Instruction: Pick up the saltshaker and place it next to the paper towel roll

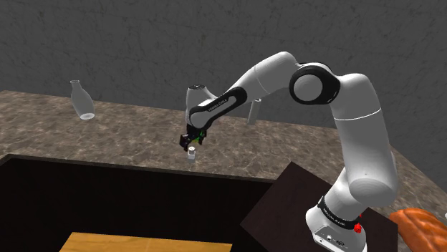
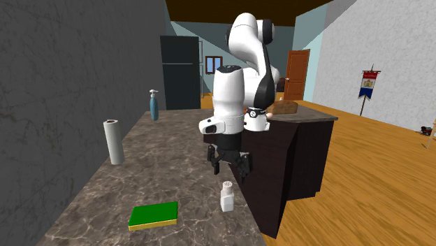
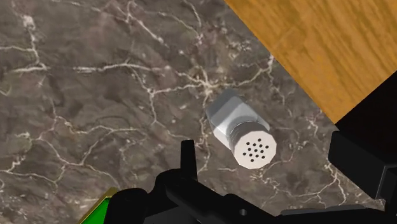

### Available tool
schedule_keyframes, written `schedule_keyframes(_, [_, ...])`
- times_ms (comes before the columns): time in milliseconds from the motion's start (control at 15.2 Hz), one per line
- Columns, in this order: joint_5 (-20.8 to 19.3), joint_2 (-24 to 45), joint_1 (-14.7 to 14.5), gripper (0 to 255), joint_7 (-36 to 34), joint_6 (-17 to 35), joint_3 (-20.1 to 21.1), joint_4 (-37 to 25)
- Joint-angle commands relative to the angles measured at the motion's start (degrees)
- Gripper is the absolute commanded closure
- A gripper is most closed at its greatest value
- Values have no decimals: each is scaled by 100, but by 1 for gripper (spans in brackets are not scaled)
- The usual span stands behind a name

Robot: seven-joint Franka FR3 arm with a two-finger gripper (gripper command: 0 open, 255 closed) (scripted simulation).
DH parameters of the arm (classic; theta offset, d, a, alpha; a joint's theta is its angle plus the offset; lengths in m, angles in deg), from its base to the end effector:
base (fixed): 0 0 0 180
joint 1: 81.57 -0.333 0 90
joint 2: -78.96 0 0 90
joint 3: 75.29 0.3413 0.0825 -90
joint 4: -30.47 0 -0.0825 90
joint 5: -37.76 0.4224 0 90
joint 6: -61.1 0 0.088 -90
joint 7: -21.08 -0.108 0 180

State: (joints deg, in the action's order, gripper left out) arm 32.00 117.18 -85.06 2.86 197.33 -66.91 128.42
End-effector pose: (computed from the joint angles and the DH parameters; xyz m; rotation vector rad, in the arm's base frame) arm 0.7039 0.1365 0.1988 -3.1175 0.1089 -0.0066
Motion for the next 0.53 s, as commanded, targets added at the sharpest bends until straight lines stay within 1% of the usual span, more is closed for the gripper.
schedule_keyframes(0, [-19,144,-21,0,-15,78,-16,-70])
schedule_keyframes(198, [-39,291,-37,0,-27,198,-34,-97])
schedule_keyframes(462, [-38,292,-37,0,-27,197,-34,-98])
